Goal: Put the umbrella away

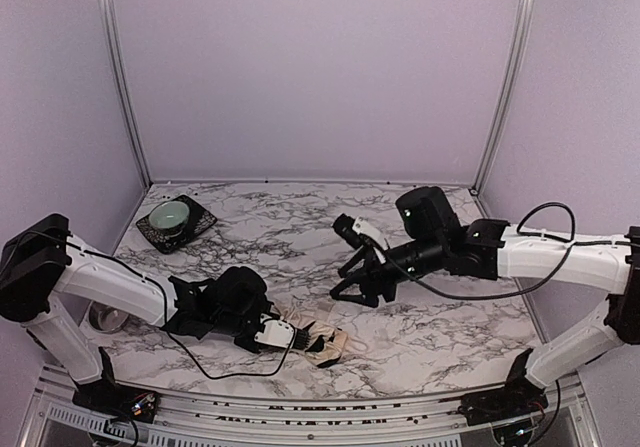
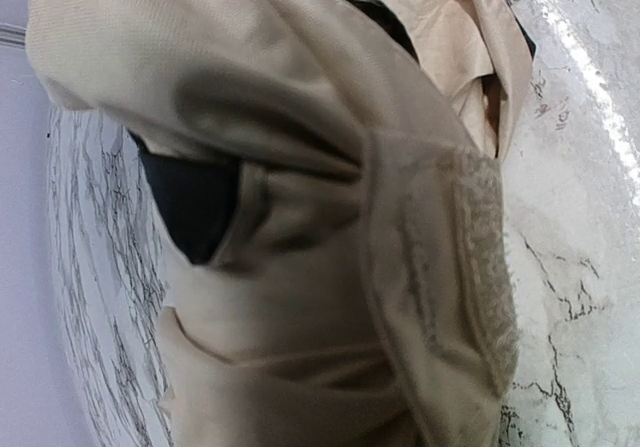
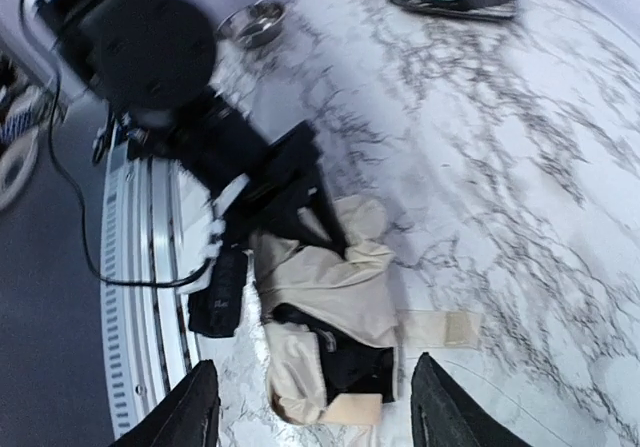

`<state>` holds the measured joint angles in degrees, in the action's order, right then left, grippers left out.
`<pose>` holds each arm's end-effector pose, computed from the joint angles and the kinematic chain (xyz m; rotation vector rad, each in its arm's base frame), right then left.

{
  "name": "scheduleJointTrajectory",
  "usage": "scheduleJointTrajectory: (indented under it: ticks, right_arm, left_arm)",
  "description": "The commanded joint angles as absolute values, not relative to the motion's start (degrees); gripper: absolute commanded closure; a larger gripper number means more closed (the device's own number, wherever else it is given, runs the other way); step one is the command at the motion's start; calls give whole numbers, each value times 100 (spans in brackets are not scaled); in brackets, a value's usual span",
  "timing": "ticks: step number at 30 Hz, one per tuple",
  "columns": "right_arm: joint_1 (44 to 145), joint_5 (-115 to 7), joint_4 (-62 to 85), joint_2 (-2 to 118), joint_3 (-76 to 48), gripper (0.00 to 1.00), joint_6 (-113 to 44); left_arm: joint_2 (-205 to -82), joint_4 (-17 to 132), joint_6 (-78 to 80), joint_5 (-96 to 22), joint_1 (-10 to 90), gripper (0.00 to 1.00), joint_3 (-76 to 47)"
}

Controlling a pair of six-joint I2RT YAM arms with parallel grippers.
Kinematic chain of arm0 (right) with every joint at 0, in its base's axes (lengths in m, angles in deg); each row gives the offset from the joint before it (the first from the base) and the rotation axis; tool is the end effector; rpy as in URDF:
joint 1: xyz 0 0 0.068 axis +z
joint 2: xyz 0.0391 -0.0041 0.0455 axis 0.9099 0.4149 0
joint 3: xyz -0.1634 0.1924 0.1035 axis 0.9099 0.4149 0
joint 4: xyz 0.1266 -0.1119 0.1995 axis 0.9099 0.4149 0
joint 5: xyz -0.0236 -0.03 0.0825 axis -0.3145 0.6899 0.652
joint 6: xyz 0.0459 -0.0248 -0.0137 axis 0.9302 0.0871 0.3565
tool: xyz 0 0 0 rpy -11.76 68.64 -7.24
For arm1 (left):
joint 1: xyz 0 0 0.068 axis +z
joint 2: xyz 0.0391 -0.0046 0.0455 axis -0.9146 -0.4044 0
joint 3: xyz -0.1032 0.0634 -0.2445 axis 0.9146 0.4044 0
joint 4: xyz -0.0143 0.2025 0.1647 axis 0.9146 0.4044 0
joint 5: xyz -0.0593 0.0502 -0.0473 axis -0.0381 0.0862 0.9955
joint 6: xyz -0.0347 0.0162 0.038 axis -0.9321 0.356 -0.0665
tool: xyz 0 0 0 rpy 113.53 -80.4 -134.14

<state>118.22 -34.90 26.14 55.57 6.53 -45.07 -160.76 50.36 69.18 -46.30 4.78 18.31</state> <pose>0.1681 0.2475 0.2629 -1.3438 1.9288 0.9730 0.1474 -0.2682 0.1394 1.9985 1.2152 -0.0178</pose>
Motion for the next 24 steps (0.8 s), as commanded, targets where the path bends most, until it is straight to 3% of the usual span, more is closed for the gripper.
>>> scheduleJointTrajectory:
  ticks: [1, 10, 24]
  right_arm:
    - [10731, -3671, 2256, 5667, 785, 38, -2770]
    - [10474, -3416, 2456, 7469, 288, 50, -2232]
    - [10387, -2188, 3082, 9644, -1373, 57, -1861]
  left_arm:
    - [-16310, 6380, 7399, -4801, 327, 100, 2208]
    - [-16440, 6897, 7403, -4709, 199, 100, 2026]
    - [-16796, 6673, 7273, -5333, 325, 100, 2241]
